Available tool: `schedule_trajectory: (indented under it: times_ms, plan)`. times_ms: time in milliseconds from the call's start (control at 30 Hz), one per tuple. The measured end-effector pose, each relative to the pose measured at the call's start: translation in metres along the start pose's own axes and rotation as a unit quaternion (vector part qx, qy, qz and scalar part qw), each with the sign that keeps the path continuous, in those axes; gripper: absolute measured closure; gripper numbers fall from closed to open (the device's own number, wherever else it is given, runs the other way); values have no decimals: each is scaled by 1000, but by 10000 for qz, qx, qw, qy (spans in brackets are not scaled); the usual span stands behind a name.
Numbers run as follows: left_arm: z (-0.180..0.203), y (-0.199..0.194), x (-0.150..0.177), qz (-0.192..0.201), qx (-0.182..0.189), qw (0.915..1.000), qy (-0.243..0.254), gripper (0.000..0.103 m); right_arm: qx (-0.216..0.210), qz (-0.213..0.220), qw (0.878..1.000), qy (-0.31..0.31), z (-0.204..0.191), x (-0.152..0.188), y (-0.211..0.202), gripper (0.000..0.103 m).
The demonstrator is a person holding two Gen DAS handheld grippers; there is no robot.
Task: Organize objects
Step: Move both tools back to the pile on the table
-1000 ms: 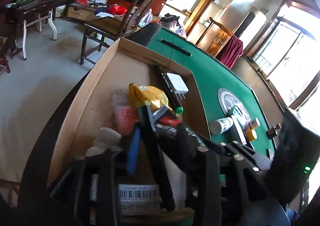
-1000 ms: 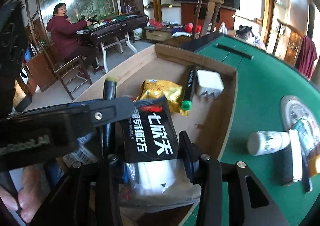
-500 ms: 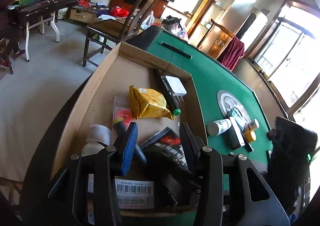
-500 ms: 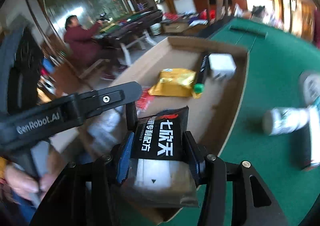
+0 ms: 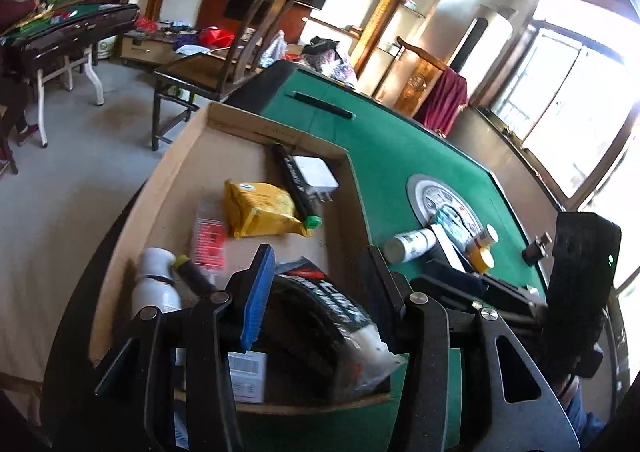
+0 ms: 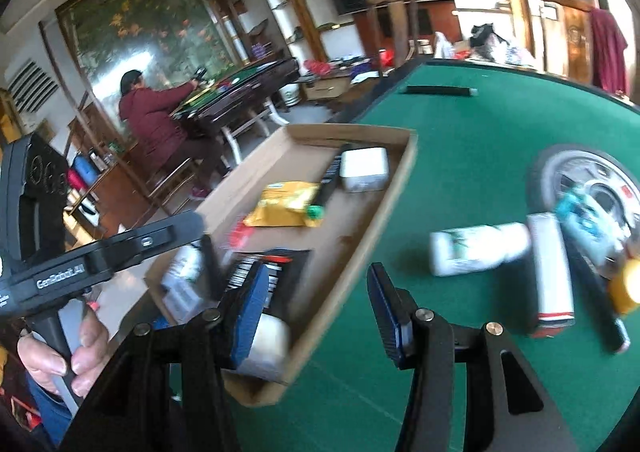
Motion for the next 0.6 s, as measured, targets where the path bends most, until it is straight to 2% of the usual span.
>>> schedule_trajectory:
  times_ms: [400,533,600]
  plan:
    - [43,28,9,-373,18,9979,530,58,262,313,9979,509,68,1,-44,52]
    - [61,38,10,-543,36,9954,783,58,451,431,9953,747,92,-1,-56,50]
    - [74,50,9,-690,-8,9922,1040,58,743,420,9922,906,110,-1,-59,50]
Point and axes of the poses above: each gripper's, at about its wrist camera, not at the fingertips, and y roughly the way its jaws point, z to its right, x to its underside, the point moved 5 cm from there along y, roughly the way its jaws point, and after that the axes turned 4 degrees about x, right-handed, at the moved point
